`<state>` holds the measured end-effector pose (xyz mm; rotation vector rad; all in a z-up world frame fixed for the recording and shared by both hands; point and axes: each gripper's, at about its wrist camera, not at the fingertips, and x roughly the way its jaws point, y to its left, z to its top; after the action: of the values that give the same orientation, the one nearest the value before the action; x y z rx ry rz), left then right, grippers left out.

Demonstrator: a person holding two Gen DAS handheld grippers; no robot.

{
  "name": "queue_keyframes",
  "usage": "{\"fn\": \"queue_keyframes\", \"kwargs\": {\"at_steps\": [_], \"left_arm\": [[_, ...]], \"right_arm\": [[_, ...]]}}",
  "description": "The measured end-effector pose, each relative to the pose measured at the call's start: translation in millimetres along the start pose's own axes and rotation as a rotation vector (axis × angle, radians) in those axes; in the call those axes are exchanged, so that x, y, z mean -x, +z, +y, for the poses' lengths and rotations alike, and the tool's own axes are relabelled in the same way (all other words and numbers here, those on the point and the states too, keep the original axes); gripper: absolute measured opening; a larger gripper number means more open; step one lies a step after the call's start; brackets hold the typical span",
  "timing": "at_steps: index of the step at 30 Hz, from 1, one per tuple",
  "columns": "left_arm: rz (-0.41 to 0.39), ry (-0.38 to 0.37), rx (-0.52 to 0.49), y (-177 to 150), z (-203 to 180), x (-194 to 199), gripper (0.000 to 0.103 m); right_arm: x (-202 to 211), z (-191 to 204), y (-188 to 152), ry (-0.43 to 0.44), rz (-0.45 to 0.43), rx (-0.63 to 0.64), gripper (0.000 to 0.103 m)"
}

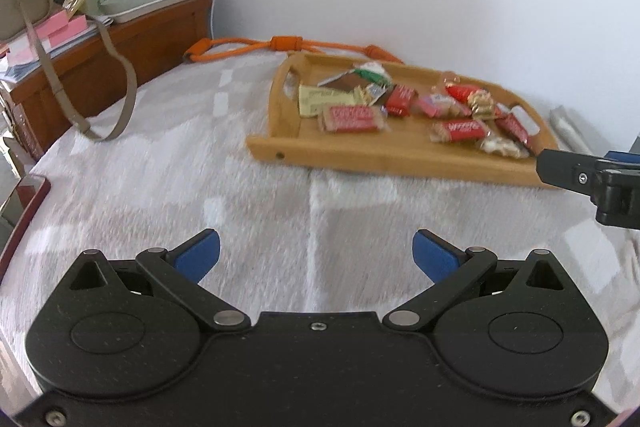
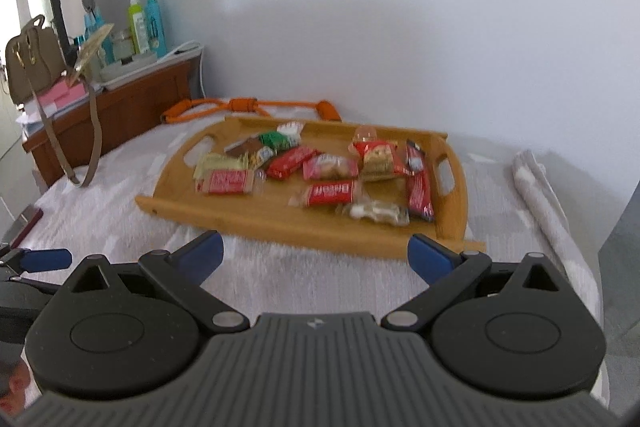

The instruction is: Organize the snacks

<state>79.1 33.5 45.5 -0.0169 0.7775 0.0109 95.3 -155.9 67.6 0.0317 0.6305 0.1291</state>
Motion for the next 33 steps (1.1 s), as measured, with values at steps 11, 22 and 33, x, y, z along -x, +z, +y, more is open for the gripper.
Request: {"fn": "queue_keyframes", "kwargs": {"at_steps": [11, 22, 33], "left_arm": [[0.016, 0.030, 0.004, -26, -1, -7, 0.103], [0.023, 0.026, -0.035, -44, -9, -15, 0.103], [0.018, 0.019, 0.005, -51, -8, -24, 0.103]], "right_arm": [[-3, -1, -35, -0.022, 0.082, 0.027, 0.103], [-6, 0, -67, -0.047, 0.128, 0.056, 0.103], [-17, -14, -94, -0.052, 0.097, 0.019, 0.103]]}}
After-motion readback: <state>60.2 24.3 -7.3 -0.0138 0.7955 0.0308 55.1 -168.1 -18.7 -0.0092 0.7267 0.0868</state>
